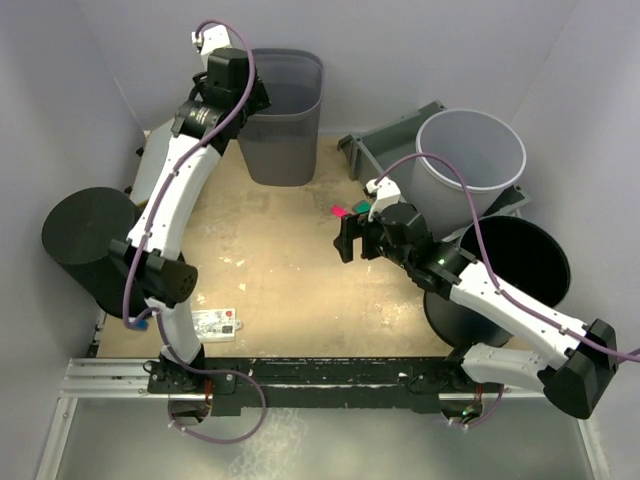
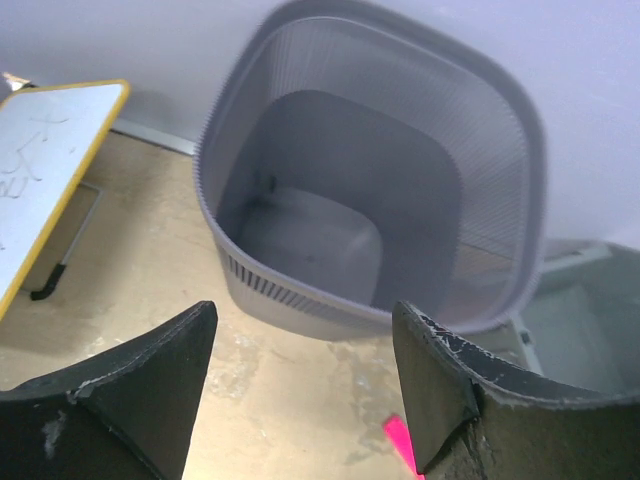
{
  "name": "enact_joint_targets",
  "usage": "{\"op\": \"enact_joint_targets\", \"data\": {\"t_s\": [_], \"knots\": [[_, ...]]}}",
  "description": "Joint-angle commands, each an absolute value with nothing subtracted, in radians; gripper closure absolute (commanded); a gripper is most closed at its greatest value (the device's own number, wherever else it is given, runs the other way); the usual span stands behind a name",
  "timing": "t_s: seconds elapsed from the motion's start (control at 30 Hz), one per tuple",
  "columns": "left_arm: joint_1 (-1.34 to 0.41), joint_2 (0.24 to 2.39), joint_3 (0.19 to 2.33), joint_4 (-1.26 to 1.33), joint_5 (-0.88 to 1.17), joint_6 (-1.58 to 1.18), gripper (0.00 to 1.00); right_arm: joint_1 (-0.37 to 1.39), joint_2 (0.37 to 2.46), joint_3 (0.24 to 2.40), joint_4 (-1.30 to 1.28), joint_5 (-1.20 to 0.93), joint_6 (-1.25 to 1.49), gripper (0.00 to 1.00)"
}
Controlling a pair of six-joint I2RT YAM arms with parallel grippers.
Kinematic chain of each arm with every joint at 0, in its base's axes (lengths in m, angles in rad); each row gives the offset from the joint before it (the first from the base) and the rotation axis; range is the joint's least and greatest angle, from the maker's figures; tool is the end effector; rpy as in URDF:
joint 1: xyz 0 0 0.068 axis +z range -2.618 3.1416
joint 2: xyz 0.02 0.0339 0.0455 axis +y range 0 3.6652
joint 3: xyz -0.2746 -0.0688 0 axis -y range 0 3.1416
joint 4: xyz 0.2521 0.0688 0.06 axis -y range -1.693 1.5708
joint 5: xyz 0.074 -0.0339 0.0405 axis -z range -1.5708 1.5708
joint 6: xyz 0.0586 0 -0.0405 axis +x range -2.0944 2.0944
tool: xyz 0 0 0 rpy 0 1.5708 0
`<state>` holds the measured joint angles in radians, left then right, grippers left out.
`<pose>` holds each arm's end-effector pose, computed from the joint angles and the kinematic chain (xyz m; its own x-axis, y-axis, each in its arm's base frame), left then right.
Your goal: Turn the large container upside down
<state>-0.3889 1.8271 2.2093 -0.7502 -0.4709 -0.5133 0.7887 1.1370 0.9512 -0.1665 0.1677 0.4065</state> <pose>0.3977 -0.1342 0.4834 -0.2636 -0.3649 -0.8930 -0.2103 0.9252 -0.3160 0.2093 0.1968 0.3296 -0.4563 0.0938 -0.8849 -0.4449 0.8371 0.3182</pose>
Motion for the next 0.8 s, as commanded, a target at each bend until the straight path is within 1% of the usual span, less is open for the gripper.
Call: {"op": "enact_joint_targets", "data": {"t_s": [0.0, 0.07, 0.13, 0.2, 0.33, 0.37, 0.43, 0.57, 0.7, 0.77], "knots": [[-0.330, 1.911, 2.361, -0.819, -0.551, -0.566, 0.31, 0.782, 1.097, 0.937, -0.250, 0.259, 0.365, 0.06], [-0.305, 1.938, 2.368, -0.818, -0.534, -0.590, 0.31, 0.781, 1.099, 0.934, -0.260, 0.262, 0.368, 0.06], [-0.274, 1.941, 2.329, -0.787, -0.516, -0.609, 0.30, 0.781, 1.105, 0.927, -0.258, 0.261, 0.373, 0.06], [-0.239, 1.944, 2.275, -0.741, -0.440, -0.627, 0.30, 0.782, 1.112, 0.922, -0.253, 0.249, 0.378, 0.06], [-0.226, 1.990, 2.268, -0.735, -0.361, -0.612, 0.30, 0.782, 1.134, 0.913, -0.238, 0.220, 0.391, 0.06], [-0.225, 2.000, 2.268, -0.743, -0.346, -0.610, 0.31, 0.782, 1.139, 0.913, -0.237, 0.215, 0.394, 0.06], [-0.226, 1.997, 2.241, -0.744, -0.331, -0.608, 0.37, 0.782, 1.146, 0.913, -0.236, 0.210, 0.402, 0.06], [-0.225, 1.924, 2.092, -0.667, -0.323, -0.602, 0.47, 0.781, 1.149, 0.900, -0.225, 0.198, 0.417, 0.06], [-0.226, 1.865, 1.996, -0.645, -0.315, -0.600, 0.58, 0.782, 1.158, 0.889, -0.218, 0.182, 0.424, 0.06], [-0.227, 1.832, 1.936, -0.627, -0.304, -0.601, 0.66, 0.782, 1.163, 0.894, -0.217, 0.178, 0.426, 0.06]]}}
